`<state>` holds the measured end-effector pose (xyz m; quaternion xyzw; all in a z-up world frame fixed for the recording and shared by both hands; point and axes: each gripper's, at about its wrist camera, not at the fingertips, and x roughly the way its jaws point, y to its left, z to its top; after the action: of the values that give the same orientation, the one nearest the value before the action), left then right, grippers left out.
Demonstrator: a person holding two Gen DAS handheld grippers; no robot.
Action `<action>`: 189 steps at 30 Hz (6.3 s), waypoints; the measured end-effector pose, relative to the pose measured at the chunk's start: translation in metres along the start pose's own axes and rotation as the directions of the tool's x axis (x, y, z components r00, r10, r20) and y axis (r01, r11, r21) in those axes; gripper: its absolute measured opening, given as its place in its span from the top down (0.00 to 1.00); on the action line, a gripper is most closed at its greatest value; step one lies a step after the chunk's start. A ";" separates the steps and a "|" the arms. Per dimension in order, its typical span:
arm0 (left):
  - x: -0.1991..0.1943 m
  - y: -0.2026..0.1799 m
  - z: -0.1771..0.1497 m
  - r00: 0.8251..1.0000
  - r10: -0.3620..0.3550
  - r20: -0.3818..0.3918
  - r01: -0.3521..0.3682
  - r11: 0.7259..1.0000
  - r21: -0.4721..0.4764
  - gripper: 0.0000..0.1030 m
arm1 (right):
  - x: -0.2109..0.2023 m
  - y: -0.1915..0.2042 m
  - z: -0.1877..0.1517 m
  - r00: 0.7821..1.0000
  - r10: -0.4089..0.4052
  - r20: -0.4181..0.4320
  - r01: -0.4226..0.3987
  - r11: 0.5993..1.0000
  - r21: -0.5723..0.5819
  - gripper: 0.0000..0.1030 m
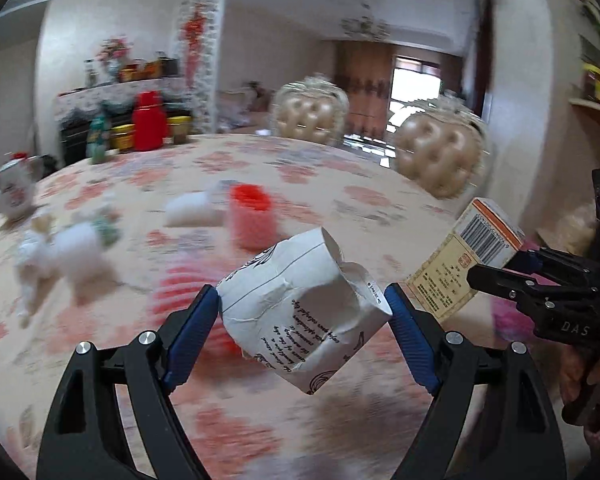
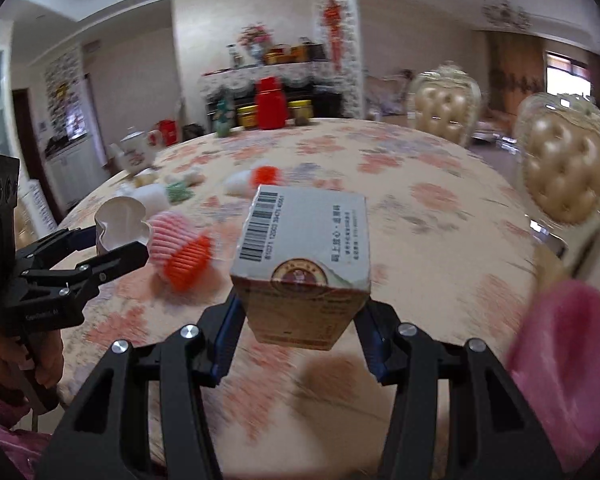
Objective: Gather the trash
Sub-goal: 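Carry the paper bag and tan box over the pink bin, then open the left tool to drop the paper bag while the right tool drops the tan box, then move both open tools back over the table, then grasp the white plastic bag with the left tool while the right tool grasps the white foam sheet, then carry the plastic bag and foam sheet over the pink bin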
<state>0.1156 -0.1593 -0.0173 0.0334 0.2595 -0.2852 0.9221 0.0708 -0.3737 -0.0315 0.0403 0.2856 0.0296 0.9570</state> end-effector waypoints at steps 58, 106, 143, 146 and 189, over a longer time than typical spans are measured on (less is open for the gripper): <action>0.166 -0.226 0.065 0.886 -0.409 -0.220 0.443 0.886 0.135 0.08 | -0.109 -0.216 -0.061 0.844 -0.537 0.005 0.492 0.777 0.392 0.27; 0.017 0.326 -0.004 0.836 0.443 -0.324 -0.536 0.785 -0.310 0.08 | 0.332 0.155 0.158 0.952 0.083 -0.294 -0.147 0.968 -0.204 0.23; 0.068 0.372 0.002 0.870 0.381 -0.313 -0.489 0.747 -0.451 0.40 | 0.359 0.170 0.162 0.965 0.129 -0.230 -0.217 0.883 -0.416 0.33; 0.060 0.370 0.002 0.857 0.414 -0.306 -0.513 0.737 -0.440 0.49 | 0.345 0.180 0.169 0.966 0.155 -0.209 -0.232 0.875 -0.424 0.33; -0.023 0.100 -0.017 0.979 0.189 -0.079 -0.198 0.971 -0.131 0.51 | 0.044 0.056 0.025 1.000 0.023 0.003 -0.022 0.988 -0.155 0.31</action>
<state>0.1460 -0.0608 -0.0289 0.0040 0.3045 -0.1741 0.9365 0.1192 -0.3161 -0.0290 -0.0307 0.2798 0.0625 0.9575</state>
